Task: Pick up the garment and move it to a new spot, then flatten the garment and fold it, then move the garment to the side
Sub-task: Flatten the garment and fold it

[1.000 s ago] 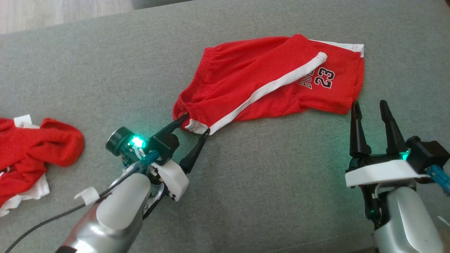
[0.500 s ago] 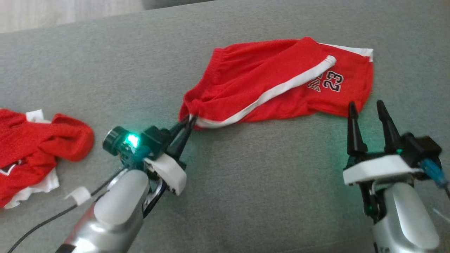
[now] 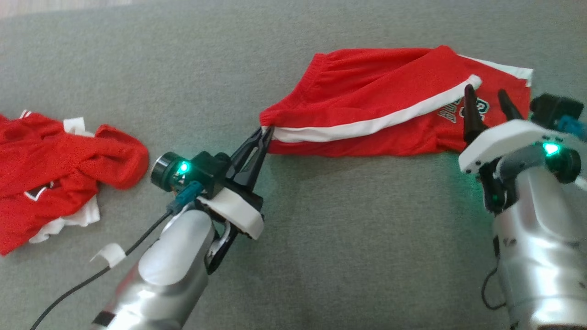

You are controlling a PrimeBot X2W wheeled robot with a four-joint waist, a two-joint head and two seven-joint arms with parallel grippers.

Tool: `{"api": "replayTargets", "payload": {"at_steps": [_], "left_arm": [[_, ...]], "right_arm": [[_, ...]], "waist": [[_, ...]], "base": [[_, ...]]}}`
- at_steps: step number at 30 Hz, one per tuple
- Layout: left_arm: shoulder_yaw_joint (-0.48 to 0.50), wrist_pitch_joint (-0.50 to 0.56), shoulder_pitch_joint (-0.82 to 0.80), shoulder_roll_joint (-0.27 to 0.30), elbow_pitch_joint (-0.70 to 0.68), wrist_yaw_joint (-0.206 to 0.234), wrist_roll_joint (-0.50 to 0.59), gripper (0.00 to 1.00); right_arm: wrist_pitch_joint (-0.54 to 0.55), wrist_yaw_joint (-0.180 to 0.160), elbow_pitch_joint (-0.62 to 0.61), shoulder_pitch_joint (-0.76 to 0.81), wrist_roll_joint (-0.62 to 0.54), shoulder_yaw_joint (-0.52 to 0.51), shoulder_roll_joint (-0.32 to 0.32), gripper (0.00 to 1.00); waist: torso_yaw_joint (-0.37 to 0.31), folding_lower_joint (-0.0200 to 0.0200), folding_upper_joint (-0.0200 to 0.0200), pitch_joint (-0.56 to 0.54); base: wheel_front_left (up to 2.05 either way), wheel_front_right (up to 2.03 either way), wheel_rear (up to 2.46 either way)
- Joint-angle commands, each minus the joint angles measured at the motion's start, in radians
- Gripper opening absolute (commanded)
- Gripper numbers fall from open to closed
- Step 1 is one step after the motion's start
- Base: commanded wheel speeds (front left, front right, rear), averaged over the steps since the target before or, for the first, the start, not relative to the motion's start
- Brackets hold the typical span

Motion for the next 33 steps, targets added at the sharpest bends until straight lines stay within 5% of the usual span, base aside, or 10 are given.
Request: {"api": "replayTargets", "payload": {"at_steps": [1,21,22,25,33], "left_arm": [[0.022,-0.015,-0.054,0.006,-0.03,0.006,0.001,0.0],[0.018,-0.028,-0.069,-0.006,-0.012,-0.001,0.0,0.0],[0.018,-0.028,-0.069,-0.006,-0.011,-0.002,0.0,0.0],[0.018,-0.029,-0.069,-0.005,-0.01,-0.002,0.0,0.0],[0.084,-0.029,-0.057,0.007,-0.04,0.011,-0.03,0.0]], "right_arm": [[0.011,-0.001,0.019,-0.066,-0.023,0.002,-0.001,1.0],[-0.066,-0.001,0.38,-0.281,-0.107,-0.131,-0.001,1.0],[-0.075,-0.001,0.391,-0.286,-0.106,-0.126,-0.001,0.95],[-0.106,-0.001,0.416,-0.304,-0.098,-0.102,-0.001,0.0],[-0.194,-0.001,0.41,-0.357,-0.118,-0.024,-0.004,0.0]], "waist": [[0.018,0.0,0.0,0.017],[0.043,0.0,0.0,0.043],[0.042,0.0,0.0,0.043],[0.038,0.0,0.0,0.044],[0.014,0.0,0.0,0.01]], "base": [[0.0,0.0,0.0],[0.0,0.0,0.0],[0.0,0.0,0.0],[0.0,0.0,0.0],[0.0,0.0,0.0]]}}
